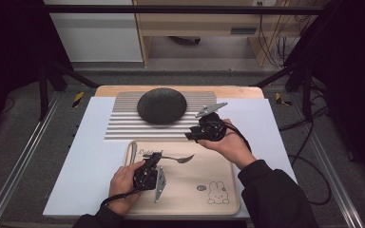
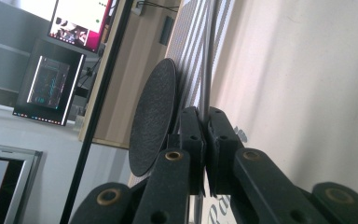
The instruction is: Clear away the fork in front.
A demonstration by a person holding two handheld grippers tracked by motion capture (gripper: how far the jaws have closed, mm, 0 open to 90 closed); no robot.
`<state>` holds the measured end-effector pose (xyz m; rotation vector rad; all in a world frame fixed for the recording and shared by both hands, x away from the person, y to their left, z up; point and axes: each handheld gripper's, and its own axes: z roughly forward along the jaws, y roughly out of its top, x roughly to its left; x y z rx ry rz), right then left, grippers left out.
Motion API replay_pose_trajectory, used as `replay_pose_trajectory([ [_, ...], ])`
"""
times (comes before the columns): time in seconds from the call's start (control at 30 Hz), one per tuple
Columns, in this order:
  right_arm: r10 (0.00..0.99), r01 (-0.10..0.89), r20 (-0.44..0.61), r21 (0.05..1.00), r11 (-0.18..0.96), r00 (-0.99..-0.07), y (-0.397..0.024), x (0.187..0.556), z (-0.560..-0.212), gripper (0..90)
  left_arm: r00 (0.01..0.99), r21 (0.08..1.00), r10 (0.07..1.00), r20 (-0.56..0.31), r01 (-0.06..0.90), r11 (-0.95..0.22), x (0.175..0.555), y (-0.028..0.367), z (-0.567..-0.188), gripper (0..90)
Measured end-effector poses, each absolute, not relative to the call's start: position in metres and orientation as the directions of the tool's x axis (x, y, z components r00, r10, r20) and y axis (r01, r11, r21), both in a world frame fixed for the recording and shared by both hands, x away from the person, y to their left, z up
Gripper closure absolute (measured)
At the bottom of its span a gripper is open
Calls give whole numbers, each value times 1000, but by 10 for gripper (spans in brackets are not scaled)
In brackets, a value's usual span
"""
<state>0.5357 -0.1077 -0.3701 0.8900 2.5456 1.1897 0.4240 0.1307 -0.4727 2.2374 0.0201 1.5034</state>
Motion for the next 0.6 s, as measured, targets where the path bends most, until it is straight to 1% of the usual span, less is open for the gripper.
replay_pose_trajectory([
  [0.13, 638, 452, 65, 761, 465, -767, -124, 531, -377, 617, 414, 372, 257, 873, -226, -900, 425, 132, -472, 867],
  [0.33, 691, 471, 73, 783, 407, -719, -151, 512, -399, 577, 424, 366, 251, 870, -216, -905, 424, 133, -473, 867],
  [0.43, 708, 464, 55, 790, 400, -704, -168, 500, -414, 513, 428, 371, 254, 867, -214, -904, 424, 135, -472, 867],
  [0.57, 743, 456, 52, 817, 353, -668, -194, 480, -429, 419, 440, 363, 247, 864, -203, -909, 426, 138, -471, 867],
  [0.6, 754, 451, 48, 826, 339, -655, -201, 475, -431, 398, 440, 351, 233, 867, -207, -913, 426, 138, -469, 867],
])
